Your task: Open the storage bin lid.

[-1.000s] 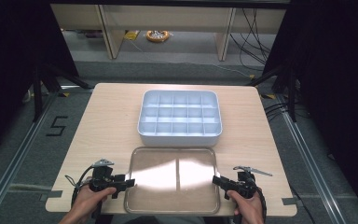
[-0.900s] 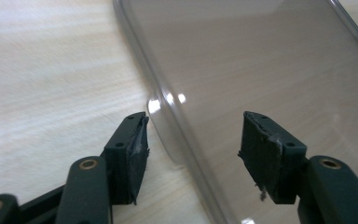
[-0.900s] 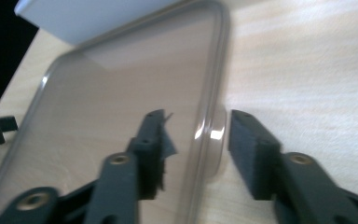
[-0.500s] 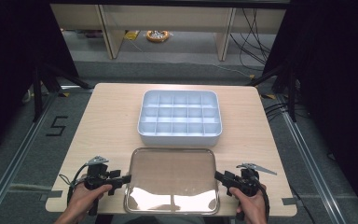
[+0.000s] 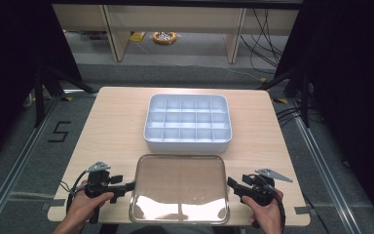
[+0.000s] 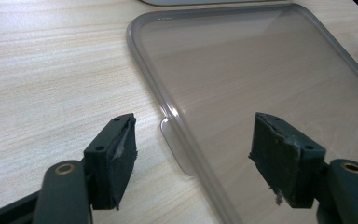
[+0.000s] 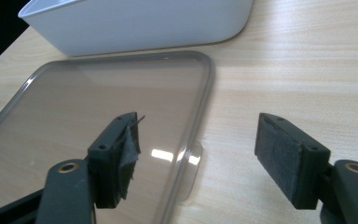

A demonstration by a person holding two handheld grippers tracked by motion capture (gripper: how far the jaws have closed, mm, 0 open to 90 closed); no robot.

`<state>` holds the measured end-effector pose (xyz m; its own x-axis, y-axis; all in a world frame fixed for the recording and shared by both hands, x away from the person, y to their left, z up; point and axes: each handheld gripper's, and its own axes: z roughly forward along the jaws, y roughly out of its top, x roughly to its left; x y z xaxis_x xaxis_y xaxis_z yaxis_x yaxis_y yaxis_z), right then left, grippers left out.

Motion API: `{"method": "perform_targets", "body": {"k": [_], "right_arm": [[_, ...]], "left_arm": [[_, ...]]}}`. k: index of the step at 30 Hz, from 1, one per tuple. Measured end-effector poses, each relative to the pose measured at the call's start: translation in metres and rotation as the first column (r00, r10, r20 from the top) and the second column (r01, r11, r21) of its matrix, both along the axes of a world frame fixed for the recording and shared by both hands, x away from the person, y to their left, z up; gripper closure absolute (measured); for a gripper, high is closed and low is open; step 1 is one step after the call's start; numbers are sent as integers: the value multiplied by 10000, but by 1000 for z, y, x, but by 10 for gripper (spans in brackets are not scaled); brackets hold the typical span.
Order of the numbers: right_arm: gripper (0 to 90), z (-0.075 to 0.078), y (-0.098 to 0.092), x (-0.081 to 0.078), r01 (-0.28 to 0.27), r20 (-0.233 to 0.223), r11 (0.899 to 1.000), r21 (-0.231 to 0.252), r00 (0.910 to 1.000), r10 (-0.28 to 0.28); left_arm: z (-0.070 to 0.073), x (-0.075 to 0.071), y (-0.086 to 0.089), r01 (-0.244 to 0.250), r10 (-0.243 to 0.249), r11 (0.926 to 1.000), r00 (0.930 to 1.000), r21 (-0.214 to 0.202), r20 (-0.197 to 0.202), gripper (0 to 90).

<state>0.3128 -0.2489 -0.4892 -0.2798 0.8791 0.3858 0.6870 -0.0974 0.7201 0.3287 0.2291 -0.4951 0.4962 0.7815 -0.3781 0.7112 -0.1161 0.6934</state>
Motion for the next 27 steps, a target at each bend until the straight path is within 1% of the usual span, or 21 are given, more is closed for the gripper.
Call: {"method": "perform_targets", "body": {"k": [1, 2, 4, 5, 6, 7, 8, 9, 10, 11, 12, 13, 14, 15, 16, 19, 21, 22, 24, 25, 27], "right_arm": [[302, 2, 0, -2, -47, -171, 9999, -147, 9998, 44], [298, -1, -4, 1, -386, 321, 9977, -554, 9987, 404], [287, 2, -4, -2, -407, 267, 9965, -730, 9987, 427], [286, 1, -3, -3, -412, 423, 9963, -752, 9981, 445], [285, 4, -1, -6, -240, 145, 9974, -675, 9996, 251], [281, 1, -4, -4, -423, 610, 9952, -880, 9970, 478], [277, 3, -4, -5, -488, 431, 9944, -935, 9977, 530], [274, 4, -6, -6, -507, 382, 9946, -905, 9978, 543], [270, 5, -3, -9, -240, 129, 9981, -561, 9996, 248], [267, 3, -6, -6, -433, 517, 9937, -1029, 9975, 488], [265, 4, -5, -7, -360, 371, 9948, -955, 9985, 396], [263, 3, -6, -8, -419, 646, 9955, -853, 9968, 475], [260, 6, -3, -12, -217, 191, 9972, -722, 9996, 231], [256, 6, -6, -12, -378, 471, 9944, -991, 9980, 426], [252, 5, -8, -12, -425, 726, 9945, -955, 9961, 495], [231, 7, -10, -18, -507, 729, 9919, -1164, 9956, 594], [231, 7, -8, -24, -310, 586, 9952, -931, 9976, 365], [229, 6, -10, -24, -508, 804, 9930, -1062, 9950, 595], [228, 6, -9, -28, -314, 654, 9947, -978, 9971, 379], [227, 6, -10, -30, -351, 652, 9930, -1127, 9970, 426], [225, 5, -13, -30, -465, 955, 9925, -1135, 9938, 575]], "left_arm": [[0, 0, 1, 13, -13, 10000, 10000, 11, 47, 292], [0, -1, 3, 61, -63, 9999, 9999, 107, 161, 291], [1, -2, 4, 38, -41, 9999, 9997, 143, 260, 286], [1, -2, 6, 189, -197, 9995, 9993, 258, 310, 284], [1, -2, 7, 191, -201, 9994, 9992, 293, 341, 281], [1, -3, 8, 193, -203, 9994, 9992, 287, 347, 276], [1, -3, 7, 129, -136, 9997, 9992, 191, 371, 271], [1, -3, 9, 230, -242, 9992, 9991, 341, 360, 270], [1, -3, 10, 343, -356, 9987, 9987, 373, 373, 268], [1, -4, 10, 346, -359, 9988, 9987, 355, 364, 265], [1, -4, 11, 306, -320, 9989, 9988, 354, 374, 263], [1, -5, 10, 212, -221, 9996, 9988, 209, 442, 262], [1, -6, 10, 149, -160, 9996, 9989, 244, 446, 260], [1, -6, 11, 241, -254, 9993, 9986, 280, 473, 259], [1, -7, 12, 212, -223, 9995, 9986, 248, 483, 258], [1, -10, 14, 274, -287, 9992, 9985, 286, 465, 253], [1, -11, 15, 252, -264, 9994, 9984, 236, 500, 248], [1, -12, 16, 213, -222, 9996, 9984, 179, 512, 246], [1, -14, 19, 275, -287, 9993, 9982, 234, 526, 244], [1, -14, 20, 296, -309, 9993, 9981, 237, 539, 243], [1, -16, 22, 284, -295, 9994, 9980, 210, 557, 240]]}}
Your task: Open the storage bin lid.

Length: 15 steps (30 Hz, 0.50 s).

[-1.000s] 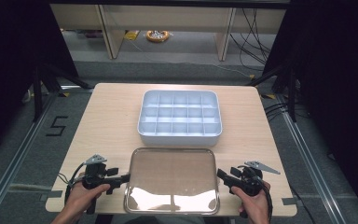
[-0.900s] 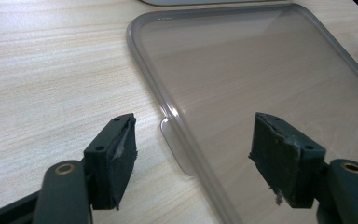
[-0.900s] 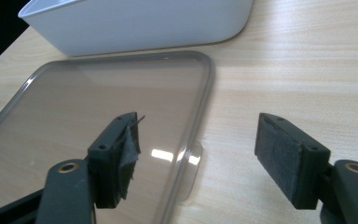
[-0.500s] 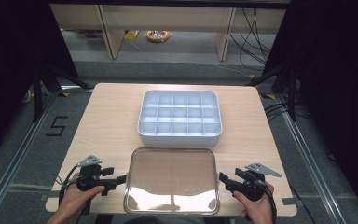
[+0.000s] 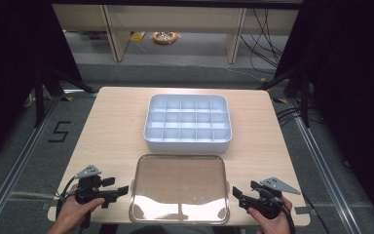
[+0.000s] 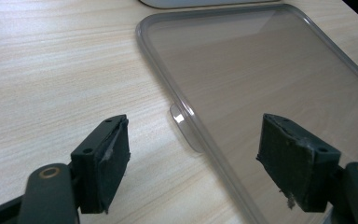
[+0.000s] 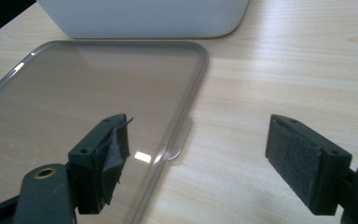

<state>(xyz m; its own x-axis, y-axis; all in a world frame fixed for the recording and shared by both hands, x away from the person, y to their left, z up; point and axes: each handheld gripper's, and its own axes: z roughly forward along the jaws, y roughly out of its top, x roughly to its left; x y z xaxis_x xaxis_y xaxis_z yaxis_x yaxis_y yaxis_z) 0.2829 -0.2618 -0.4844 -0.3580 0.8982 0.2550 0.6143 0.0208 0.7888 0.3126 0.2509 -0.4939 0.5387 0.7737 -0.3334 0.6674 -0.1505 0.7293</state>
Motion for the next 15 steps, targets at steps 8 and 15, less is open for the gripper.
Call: {"method": "perform_targets", "body": {"k": [8, 15], "right_arm": [[217, 0, 0, -9, 162, -317, 9991, 389, 9994, -149], [202, -3, -5, -11, 13, 30, 10000, 3, 10000, -13]], "left_arm": [[1, -9, 4, -22, 22, 10000, 9999, -42, 154, 226], [1, -18, 3, -105, 110, 9996, 9998, -247, 167, 219]]}}
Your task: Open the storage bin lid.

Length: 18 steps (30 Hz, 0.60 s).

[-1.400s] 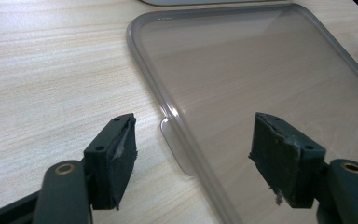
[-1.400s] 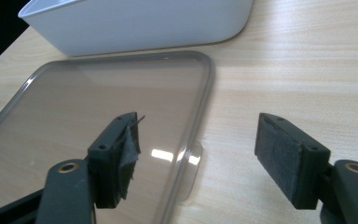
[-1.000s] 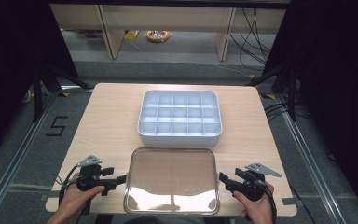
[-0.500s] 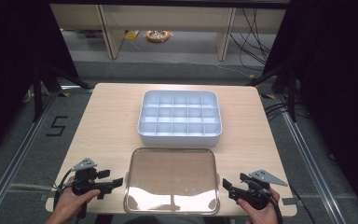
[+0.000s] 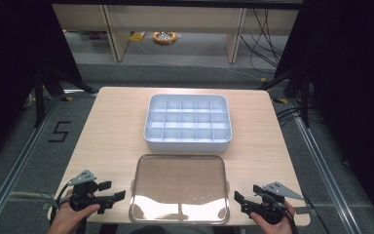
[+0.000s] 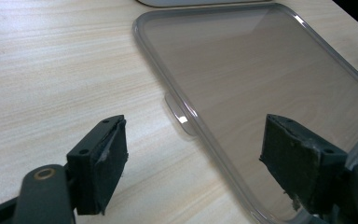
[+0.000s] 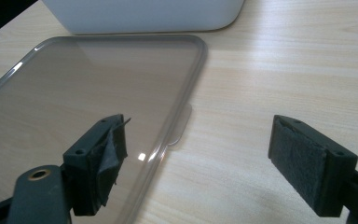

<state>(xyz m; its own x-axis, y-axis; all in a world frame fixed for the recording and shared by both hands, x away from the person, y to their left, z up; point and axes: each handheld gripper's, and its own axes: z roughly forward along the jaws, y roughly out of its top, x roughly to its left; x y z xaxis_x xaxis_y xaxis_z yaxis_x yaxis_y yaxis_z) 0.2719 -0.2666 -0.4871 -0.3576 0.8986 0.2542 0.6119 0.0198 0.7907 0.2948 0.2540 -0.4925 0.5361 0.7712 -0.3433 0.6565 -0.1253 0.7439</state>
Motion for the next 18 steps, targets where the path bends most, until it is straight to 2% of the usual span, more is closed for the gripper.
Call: {"method": "perform_targets", "body": {"k": [1, 2, 3, 5, 6, 7, 8, 9, 10, 11, 13, 14, 16, 17, 18], "right_arm": [[203, 1, 2, -2, 172, -186, 9996, 241, 9997, -168], [205, 2, -1, -2, 86, -48, 9999, -135, 10000, -86], [205, 2, 2, -4, 237, -175, 9993, 306, 9996, -231], [205, 3, -1, -4, 123, -41, 9999, -95, 9999, -123], [205, 3, -1, -3, 72, -20, 10000, -67, 10000, -72], [205, 1, -1, -3, 148, 137, 9999, 18, 9998, -148], [206, 2, 2, -4, 282, -81, 9989, 384, 9996, -279], [207, 1, -1, -2, 80, 190, 9999, 88, 9998, -81], [207, 1, -1, -2, 98, 186, 9999, 68, 9998, -100], [208, 1, 1, -4, 271, -104, 9989, 392, 9996, -267], [209, 1, 1, -4, 274, -107, 9989, 387, 9996, -270], [210, 1, 0, -3, 311, -46, 9995, 39, 9995, -311], [210, 1, 0, -3, 300, -106, 9995, 115, 9995, -299], [211, 0, -2, -2, 132, 65, 9999, -17, 9999, -132], [211, 0, -2, -2, 122, 59, 9999, 76, 9999, -123]], "left_arm": [[0, -1, 0, 8, -8, 10000, 10000, -1, -3, 219], [0, -3, 0, -40, 40, 10000, 10000, -11, -23, 219], [0, -4, 0, -55, 55, 10000, 10000, 50, -24, 219], [0, -7, 0, 11, -11, 10000, 10000, -26, -11, 220], [0, -8, 0, 101, -101, 9999, 9999, -19, 45, 220], [1, -10, 0, 106, -106, 9999, 9999, 0, 31, 220], [0, -11, 0, 142, -142, 9999, 9999, 1, 64, 220], [1, -11, 0, 177, -177, 9998, 9998, 34, 34, 220], [0, -12, -1, 154, -154, 9999, 9999, -44, 17, 220], [0, -12, -1, 144, -144, 9999, 9999, -54, 33, 220], [0, -12, -1, 135, -135, 9999, 9999, -61, 74, 221], [0, -12, -1, 163, -163, 9999, 9998, -6, 63, 221], [0, -12, 0, 169, -169, 9999, 9998, 26, 69, 222], [0, -12, 0, 178, -178, 9998, 9998, 38, 69, 222], [0, -12, 0, 175, -175, 9998, 9998, 33, 66, 222]]}}
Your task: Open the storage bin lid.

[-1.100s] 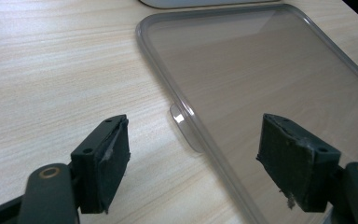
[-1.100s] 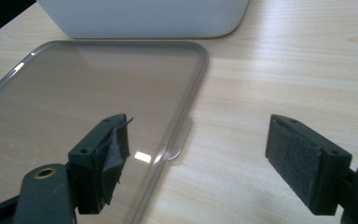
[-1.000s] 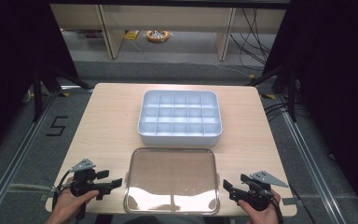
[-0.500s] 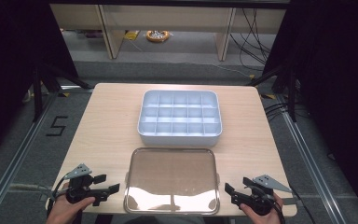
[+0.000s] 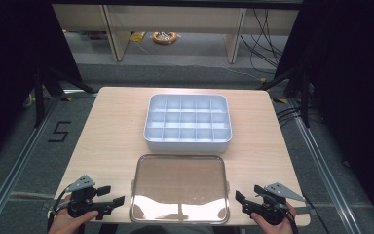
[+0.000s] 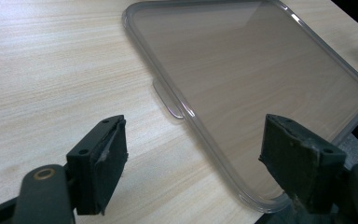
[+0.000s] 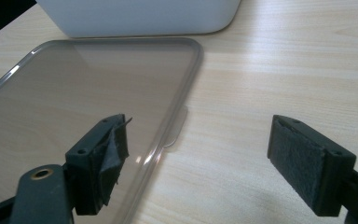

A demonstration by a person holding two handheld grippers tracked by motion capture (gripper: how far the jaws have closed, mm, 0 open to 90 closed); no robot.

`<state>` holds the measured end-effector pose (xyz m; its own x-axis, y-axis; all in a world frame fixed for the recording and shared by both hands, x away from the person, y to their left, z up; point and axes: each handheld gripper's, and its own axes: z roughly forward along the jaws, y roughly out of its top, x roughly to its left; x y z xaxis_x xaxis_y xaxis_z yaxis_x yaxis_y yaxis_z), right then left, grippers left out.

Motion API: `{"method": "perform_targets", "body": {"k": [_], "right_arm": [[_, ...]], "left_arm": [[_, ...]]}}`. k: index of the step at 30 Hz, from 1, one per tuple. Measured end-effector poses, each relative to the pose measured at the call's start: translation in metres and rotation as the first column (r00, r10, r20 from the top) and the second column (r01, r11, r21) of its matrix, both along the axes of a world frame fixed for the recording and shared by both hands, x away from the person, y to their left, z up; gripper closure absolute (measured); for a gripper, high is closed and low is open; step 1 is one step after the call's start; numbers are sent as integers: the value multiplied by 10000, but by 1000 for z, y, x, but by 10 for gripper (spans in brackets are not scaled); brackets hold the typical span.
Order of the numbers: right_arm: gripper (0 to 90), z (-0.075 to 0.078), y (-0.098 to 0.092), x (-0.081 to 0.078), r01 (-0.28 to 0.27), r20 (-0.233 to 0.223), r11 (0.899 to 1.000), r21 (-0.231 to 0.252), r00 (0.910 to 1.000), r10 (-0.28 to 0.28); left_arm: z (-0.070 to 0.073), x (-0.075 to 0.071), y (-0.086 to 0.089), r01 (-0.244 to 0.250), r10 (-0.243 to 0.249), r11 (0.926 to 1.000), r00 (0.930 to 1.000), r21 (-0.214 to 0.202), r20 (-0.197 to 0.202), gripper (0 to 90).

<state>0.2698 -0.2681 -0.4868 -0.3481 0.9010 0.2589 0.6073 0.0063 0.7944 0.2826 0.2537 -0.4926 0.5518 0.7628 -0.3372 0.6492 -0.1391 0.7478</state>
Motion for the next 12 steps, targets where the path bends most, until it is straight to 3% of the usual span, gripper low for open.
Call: {"method": "perform_targets", "body": {"k": [12], "right_arm": [[218, 1, -1, 0, 47, -281, 10000, -37, 9996, -48]], "left_arm": [[0, 0, -1, 33, -33, 10000, 10000, 9, -88, 223]]}}
